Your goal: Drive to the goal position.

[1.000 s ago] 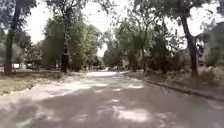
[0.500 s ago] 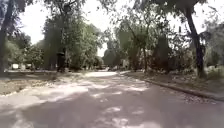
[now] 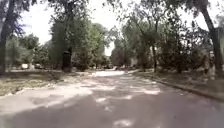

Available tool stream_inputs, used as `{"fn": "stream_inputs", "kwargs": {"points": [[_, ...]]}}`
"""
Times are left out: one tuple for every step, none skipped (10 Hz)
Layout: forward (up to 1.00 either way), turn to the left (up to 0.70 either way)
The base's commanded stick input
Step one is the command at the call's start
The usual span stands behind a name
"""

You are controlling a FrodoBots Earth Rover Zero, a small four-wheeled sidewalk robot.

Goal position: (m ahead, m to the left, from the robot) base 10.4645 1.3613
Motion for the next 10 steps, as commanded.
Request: {"fn": "stream_inputs", "kwargs": {"points": [[0.85,0.00],[0.85,0.00],[0.85,0.00],[0.85,0.00],[0.85,0.00],[0.85,0.00],[0.85,0.00],[0.85,0.00],[0.85,0.00],[0.85,0.00]]}}
